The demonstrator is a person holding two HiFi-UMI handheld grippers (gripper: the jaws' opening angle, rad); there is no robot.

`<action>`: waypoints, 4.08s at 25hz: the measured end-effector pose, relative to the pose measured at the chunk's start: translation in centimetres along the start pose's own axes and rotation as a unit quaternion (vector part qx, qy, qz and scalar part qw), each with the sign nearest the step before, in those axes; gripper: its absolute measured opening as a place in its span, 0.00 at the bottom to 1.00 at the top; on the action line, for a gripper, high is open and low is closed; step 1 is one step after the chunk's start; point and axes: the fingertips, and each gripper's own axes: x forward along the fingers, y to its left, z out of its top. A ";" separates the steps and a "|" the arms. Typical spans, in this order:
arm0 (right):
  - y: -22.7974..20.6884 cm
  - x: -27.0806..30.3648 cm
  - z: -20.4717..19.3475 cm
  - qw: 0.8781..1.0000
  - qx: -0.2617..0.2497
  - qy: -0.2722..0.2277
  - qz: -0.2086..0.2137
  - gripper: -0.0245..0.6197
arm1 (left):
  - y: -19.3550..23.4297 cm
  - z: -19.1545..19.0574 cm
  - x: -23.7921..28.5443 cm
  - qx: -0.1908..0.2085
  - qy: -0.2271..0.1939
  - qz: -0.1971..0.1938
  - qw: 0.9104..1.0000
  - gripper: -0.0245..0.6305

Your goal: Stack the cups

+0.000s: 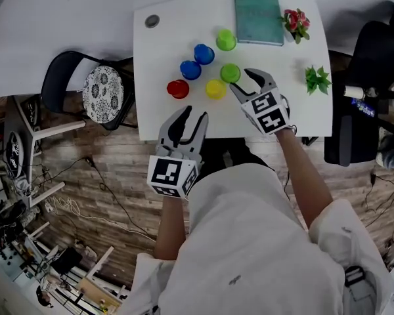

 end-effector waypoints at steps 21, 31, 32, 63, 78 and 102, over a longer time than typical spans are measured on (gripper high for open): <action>-1.3 6.0 -3.7 0.998 -0.042 0.052 0.002 0.39 | 1.6 -3.5 1.6 -0.015 0.028 0.001 0.999 0.26; -1.3 6.8 -3.6 0.997 -0.060 0.050 0.004 0.35 | 1.4 -4.0 2.2 -0.012 0.036 -0.005 0.999 0.26; -1.3 6.8 -3.6 0.997 -0.061 0.050 0.004 0.35 | 1.4 -4.0 2.2 -0.011 0.036 -0.006 0.999 0.26; -3.9 0.3 -6.7 0.999 -0.009 0.037 -0.037 0.33 | -0.6 -3.6 4.9 0.012 0.046 -0.039 0.998 0.26; -4.9 -1.1 -9.5 0.997 -0.004 0.047 -0.058 0.34 | -1.8 -3.9 5.9 0.022 0.052 -0.045 0.997 0.26; -5.0 -4.6 -9.4 0.997 0.028 0.027 -0.062 0.40 | 1.2 -8.2 8.6 0.034 0.091 -0.010 0.995 0.37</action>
